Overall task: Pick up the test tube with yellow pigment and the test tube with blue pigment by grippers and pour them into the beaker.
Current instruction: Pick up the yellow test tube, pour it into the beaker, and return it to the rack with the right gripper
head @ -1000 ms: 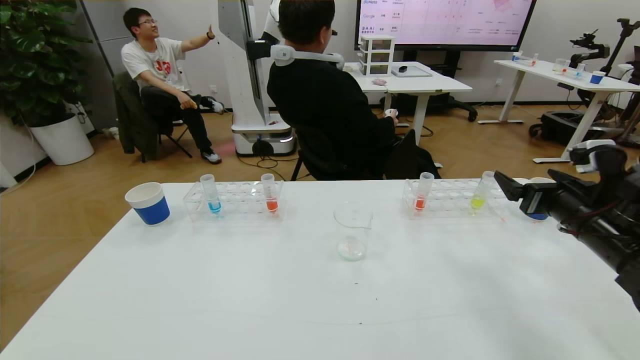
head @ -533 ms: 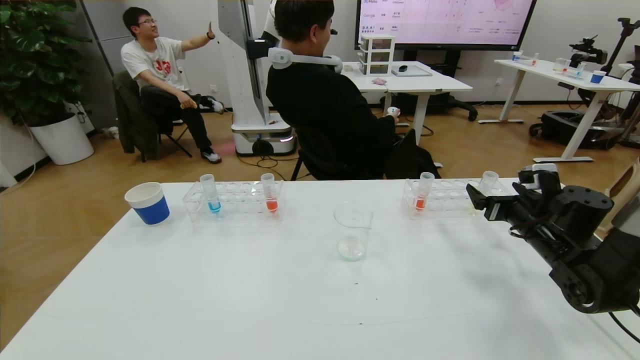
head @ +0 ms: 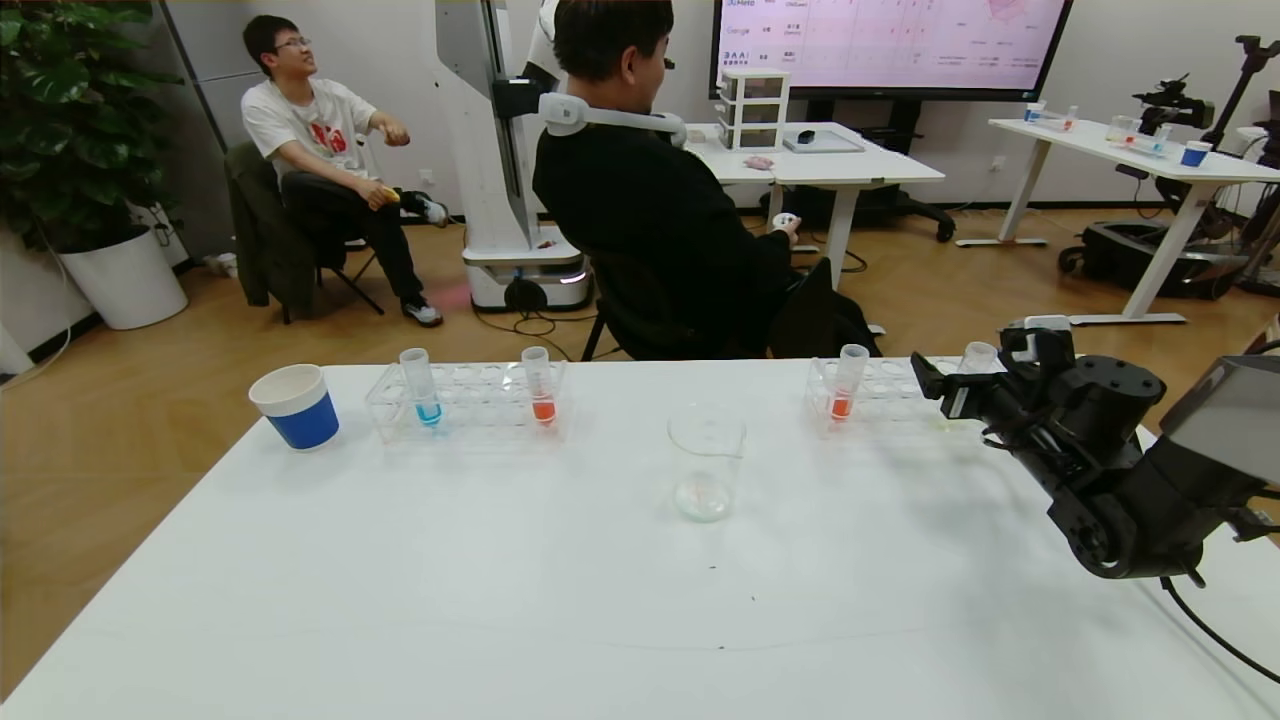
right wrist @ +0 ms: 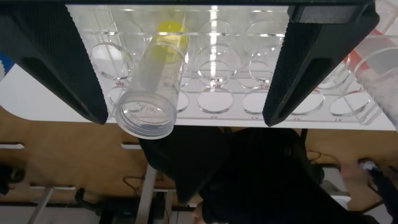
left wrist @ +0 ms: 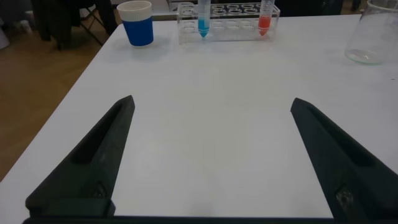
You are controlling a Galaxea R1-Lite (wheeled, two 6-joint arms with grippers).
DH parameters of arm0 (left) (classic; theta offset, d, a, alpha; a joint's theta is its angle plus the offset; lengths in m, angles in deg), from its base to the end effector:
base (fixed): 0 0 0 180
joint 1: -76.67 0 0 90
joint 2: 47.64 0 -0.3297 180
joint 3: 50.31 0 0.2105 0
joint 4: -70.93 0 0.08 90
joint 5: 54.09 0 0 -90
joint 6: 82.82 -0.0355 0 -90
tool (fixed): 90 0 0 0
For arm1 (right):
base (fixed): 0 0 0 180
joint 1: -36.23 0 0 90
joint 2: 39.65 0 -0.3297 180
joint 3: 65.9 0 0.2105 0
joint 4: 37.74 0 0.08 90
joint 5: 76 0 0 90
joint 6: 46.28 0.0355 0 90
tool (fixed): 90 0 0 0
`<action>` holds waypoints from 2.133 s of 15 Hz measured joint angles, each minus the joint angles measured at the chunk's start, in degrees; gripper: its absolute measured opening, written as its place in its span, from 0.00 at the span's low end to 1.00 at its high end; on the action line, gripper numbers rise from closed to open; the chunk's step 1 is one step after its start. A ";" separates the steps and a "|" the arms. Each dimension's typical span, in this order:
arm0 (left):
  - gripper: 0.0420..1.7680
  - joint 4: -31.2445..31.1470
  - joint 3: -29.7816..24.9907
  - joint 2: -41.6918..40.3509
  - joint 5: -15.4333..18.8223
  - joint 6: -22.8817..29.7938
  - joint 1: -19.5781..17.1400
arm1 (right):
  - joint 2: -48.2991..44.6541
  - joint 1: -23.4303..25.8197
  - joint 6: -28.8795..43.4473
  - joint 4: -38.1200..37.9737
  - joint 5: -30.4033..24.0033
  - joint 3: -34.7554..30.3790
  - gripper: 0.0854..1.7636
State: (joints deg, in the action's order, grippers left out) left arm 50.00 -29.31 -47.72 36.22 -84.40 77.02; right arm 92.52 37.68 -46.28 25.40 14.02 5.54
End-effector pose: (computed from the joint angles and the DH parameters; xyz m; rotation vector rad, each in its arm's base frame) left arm -0.0178 -0.0001 0.0756 0.0276 -0.0028 -0.0115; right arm 0.4395 -0.0111 0.0656 -0.0005 -0.0421 -0.0257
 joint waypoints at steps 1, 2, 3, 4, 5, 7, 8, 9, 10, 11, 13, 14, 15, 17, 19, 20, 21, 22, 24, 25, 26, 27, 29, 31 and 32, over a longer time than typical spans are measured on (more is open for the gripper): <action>0.99 0.00 0.00 0.00 -0.01 0.00 0.00 | 0.68 0.04 0.00 -0.48 -0.05 1.24 0.98; 0.99 0.00 0.00 0.00 -0.04 0.00 0.00 | 1.23 0.09 0.00 -0.78 -0.05 2.23 0.98; 0.99 0.00 0.00 0.00 -0.04 0.00 0.00 | 1.68 0.17 0.00 -1.24 -0.07 3.15 0.98; 0.99 0.00 0.00 0.00 -0.04 0.01 0.00 | 2.06 0.37 0.00 -1.57 -0.02 3.95 0.98; 0.99 0.00 0.00 0.00 -0.06 0.00 0.00 | 2.32 0.48 0.00 -1.61 -0.02 4.44 0.98; 0.99 0.00 0.00 0.00 0.00 0.01 0.00 | 2.61 0.67 0.00 -1.66 -0.23 4.91 0.98; 0.99 0.00 0.00 0.00 -0.04 0.00 0.00 | 2.67 0.74 0.07 -1.66 -0.43 5.08 0.98; 0.99 0.00 0.00 0.00 -0.01 0.00 0.00 | 2.73 0.76 0.13 -1.61 -0.46 5.19 0.97; 0.99 0.00 0.00 0.00 -0.04 0.01 0.00 | 2.76 0.80 0.16 -1.61 -0.44 5.22 0.85; 0.99 0.00 0.00 0.00 -0.06 0.01 0.00 | 2.73 0.80 0.16 -1.61 -0.46 5.29 0.67; 0.99 0.00 0.00 0.00 -0.04 0.01 0.00 | 2.76 0.96 0.21 -1.66 -0.40 5.30 0.20; 0.99 0.00 0.00 0.00 -0.04 -0.02 0.00 | 2.76 0.74 0.13 -1.63 -0.29 5.38 0.17; 0.99 0.00 0.00 0.00 -0.06 0.01 -0.02 | 2.76 0.72 0.18 -1.71 -0.40 5.55 0.31; 0.99 0.00 0.00 0.00 -0.06 0.00 0.00 | 2.76 0.67 0.16 -1.72 -0.24 5.74 0.25; 0.99 0.00 0.00 0.00 -0.04 0.00 0.00 | 2.72 0.59 0.16 -1.71 -0.12 5.81 0.25; 0.99 0.00 0.00 0.00 -0.04 0.00 0.00 | 2.56 0.59 0.13 -1.77 -0.07 5.85 0.25; 0.99 0.00 0.00 0.00 -0.06 0.00 0.00 | 2.23 0.56 0.05 -1.90 -0.05 5.99 0.25; 0.99 0.00 0.00 0.00 -0.06 0.00 -0.05 | 1.62 0.56 0.00 -2.54 -0.02 6.23 0.25; 0.99 0.00 0.00 0.00 -0.06 0.00 0.00 | -0.45 0.48 -0.07 -5.00 0.11 6.62 0.25; 0.99 0.00 0.00 0.00 -0.06 0.00 0.00 | -1.94 0.41 -0.07 -6.68 0.05 6.81 0.25; 0.99 0.00 0.00 0.00 -0.06 0.00 0.00 | -3.43 0.28 -0.11 -8.66 0.05 6.97 0.25; 0.99 0.00 0.00 0.00 -0.06 0.01 -0.02 | -4.83 0.23 -0.16 -10.80 0.05 7.03 0.25; 0.99 0.00 0.00 0.00 -0.06 0.01 0.00 | -6.75 0.23 -0.24 -11.63 -0.12 7.08 0.25; 0.99 0.00 0.00 0.00 -0.04 0.01 0.00 | -7.61 0.52 -0.22 -11.56 -0.13 6.78 0.25; 0.99 0.00 0.00 0.00 -0.06 0.01 0.00 | -7.80 0.56 -0.22 -11.50 -0.13 6.60 0.25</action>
State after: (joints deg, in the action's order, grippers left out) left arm 50.00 -29.31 -47.72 36.16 -84.39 77.02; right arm 84.72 38.24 -46.50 13.91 13.89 12.13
